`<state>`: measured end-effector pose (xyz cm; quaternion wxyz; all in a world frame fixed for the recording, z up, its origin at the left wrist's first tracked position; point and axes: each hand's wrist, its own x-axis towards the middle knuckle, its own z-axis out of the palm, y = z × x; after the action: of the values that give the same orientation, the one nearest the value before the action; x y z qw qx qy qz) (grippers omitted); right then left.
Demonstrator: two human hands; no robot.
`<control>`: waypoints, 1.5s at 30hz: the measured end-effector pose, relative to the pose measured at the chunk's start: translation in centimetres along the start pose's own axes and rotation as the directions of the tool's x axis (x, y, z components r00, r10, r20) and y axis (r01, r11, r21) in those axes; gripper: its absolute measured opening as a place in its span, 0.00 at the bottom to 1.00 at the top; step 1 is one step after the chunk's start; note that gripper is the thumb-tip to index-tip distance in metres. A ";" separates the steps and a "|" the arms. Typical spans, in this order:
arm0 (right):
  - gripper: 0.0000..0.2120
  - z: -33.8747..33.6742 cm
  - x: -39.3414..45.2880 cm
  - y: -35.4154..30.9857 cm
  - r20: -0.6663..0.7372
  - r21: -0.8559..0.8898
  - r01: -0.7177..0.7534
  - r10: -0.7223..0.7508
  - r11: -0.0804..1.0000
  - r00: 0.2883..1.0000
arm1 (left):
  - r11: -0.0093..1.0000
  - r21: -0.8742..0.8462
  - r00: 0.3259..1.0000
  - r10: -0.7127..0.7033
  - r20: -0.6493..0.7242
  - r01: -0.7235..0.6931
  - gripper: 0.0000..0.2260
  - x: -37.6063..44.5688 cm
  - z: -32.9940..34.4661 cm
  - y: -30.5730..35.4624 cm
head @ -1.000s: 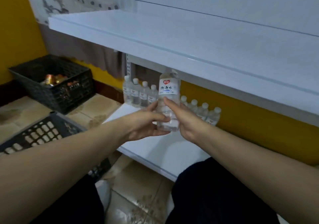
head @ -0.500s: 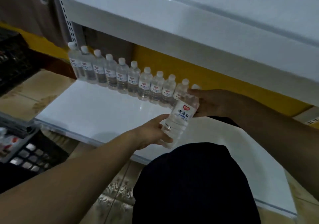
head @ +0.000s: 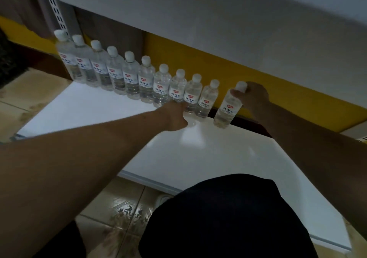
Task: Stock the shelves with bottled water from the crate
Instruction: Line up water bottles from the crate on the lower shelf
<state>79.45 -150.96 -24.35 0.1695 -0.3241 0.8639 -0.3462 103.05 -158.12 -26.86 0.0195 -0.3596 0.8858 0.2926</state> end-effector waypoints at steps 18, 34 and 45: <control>0.23 4.8 4.5 1.6 -0.073 -0.126 -0.090 0.082 0.988 0.994 | 0.992 0.118 0.999 -0.036 0.004 0.035 0.33 -0.8 0.6 -4.4; 0.31 5.1 1.2 -4.5 0.020 -0.598 0.015 -0.003 0.801 1.000 | 0.997 0.077 1.000 -0.003 0.023 0.001 0.31 -2.6 -3.4 -4.3; 0.23 15.3 -20.1 -25.3 0.629 0.052 0.681 -0.553 0.731 0.546 | 0.856 -0.293 0.864 -0.480 -0.151 0.425 0.25 -22.1 -8.2 -18.1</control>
<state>113.26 -158.73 -15.85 0.2698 -0.7159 0.6204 -0.1726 132.62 -158.99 -23.76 -0.0546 -0.5883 0.7281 0.3475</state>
